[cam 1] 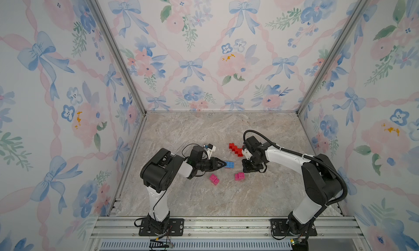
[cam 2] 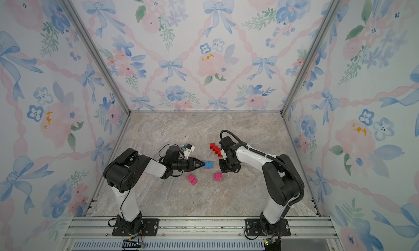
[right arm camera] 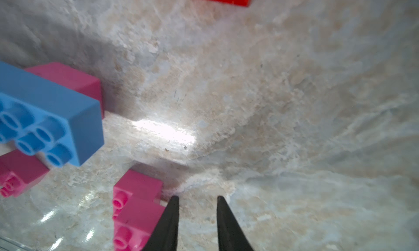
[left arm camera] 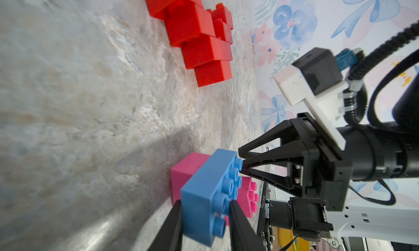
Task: Assemble the letter v with lego
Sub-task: Pick up the lego brick from the center of the board.
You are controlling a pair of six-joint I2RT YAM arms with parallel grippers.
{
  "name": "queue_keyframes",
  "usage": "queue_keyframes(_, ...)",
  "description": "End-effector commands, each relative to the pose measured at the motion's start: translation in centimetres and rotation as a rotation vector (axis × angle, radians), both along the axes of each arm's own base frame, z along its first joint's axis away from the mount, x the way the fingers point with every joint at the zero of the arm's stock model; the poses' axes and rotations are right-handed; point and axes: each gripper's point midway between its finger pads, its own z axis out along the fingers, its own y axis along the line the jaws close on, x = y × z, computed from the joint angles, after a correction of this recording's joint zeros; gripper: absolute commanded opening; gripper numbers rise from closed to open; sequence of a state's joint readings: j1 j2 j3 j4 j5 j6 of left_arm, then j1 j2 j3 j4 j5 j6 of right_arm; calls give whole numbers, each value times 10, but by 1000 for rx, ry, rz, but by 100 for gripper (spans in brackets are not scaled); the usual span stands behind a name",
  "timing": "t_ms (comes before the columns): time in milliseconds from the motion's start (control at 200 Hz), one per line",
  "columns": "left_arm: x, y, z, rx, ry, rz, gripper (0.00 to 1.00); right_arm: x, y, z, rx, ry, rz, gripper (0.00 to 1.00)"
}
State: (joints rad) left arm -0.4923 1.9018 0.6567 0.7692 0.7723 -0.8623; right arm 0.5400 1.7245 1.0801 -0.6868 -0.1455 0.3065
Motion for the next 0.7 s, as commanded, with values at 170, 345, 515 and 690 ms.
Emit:
queue_keyframes(170,0,5,-13,19,39,17,42,-12,6,-8,-10,32,40,29)
queue_keyframes(345,2,3,-11,15,38,17,51,-1,0,-2,-8,12,12,29)
queue_keyframes(515,3,3,-14,19,43,19,45,1,-3,4,-11,2,13,29)
queue_keyframes(690,4,2,-16,21,47,22,40,4,-3,7,-4,-12,13,29)
